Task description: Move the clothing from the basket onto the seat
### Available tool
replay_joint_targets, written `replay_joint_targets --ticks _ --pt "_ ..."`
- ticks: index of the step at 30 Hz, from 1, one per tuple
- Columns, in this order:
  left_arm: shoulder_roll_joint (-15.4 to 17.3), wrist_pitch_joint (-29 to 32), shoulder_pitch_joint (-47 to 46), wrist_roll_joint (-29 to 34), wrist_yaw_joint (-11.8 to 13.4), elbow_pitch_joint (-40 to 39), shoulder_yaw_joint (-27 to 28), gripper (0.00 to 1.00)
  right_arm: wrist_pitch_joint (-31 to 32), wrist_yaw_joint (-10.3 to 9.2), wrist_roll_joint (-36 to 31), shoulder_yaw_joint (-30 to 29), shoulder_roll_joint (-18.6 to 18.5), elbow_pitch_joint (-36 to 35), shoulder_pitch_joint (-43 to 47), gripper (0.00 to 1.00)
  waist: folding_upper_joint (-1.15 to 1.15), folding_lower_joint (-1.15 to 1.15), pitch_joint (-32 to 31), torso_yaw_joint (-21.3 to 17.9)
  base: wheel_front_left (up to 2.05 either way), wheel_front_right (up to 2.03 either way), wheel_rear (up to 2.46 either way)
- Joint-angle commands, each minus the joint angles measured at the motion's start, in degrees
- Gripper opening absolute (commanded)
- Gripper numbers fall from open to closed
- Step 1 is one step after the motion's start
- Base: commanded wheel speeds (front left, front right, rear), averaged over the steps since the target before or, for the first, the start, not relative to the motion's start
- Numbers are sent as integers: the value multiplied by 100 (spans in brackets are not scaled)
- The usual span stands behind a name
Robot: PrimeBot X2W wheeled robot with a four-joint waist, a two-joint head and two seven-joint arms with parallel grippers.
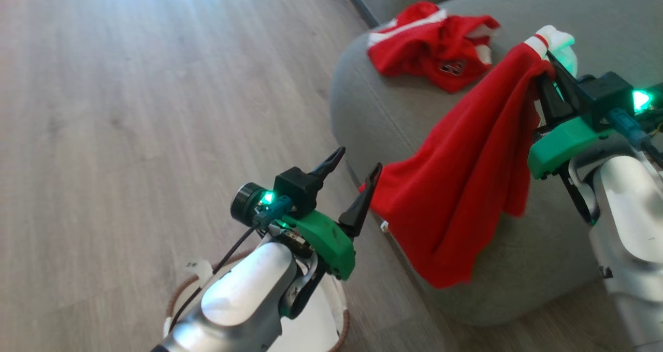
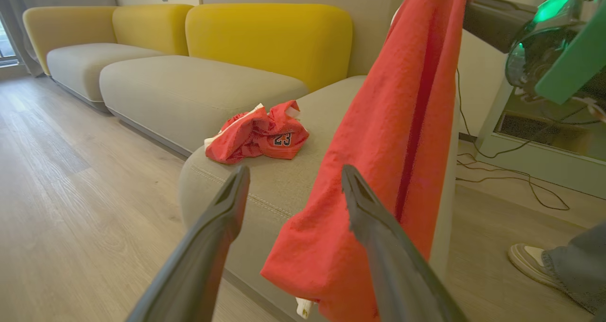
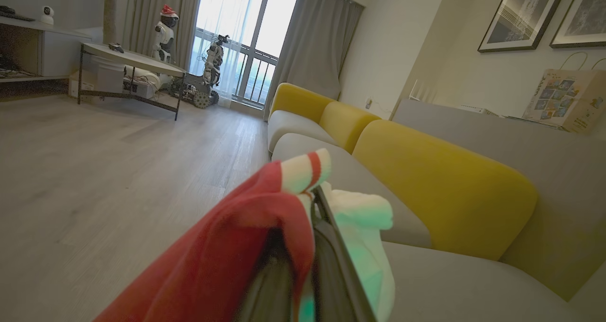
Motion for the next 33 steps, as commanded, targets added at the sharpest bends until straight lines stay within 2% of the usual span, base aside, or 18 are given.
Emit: replay_joint_targets --ticks 1,10,14,19,27,33 --pt "26 -71 -340 65 -27 -192 225 100 20 -2 54 39 -51 -239 -190 0 0 0 168 -191 0 0 0" --pt "-13 -72 -442 246 -76 -232 264 100 217 -2 382 366 6 -83 -593 0 0 0 488 -289 0 0 0" --pt "-20 -73 -440 293 -88 -272 302 100 256 -2 568 420 -24 220 -1273 0 0 0 653 -147 0 0 0" --pt "16 -73 -555 407 -82 -338 309 100 344 -2 602 407 -320 681 -2471 0 0 0 1058 188 0 0 0" --pt "156 -12 -848 612 -39 -640 261 100 344 -2 72 -433 -1023 1638 -3958 0 0 0 1737 945 0 0 0" --pt "276 105 -1038 731 19 -944 242 100 208 -2 -536 -1160 -1369 2128 -4462 0 0 0 2169 1366 0 0 0"
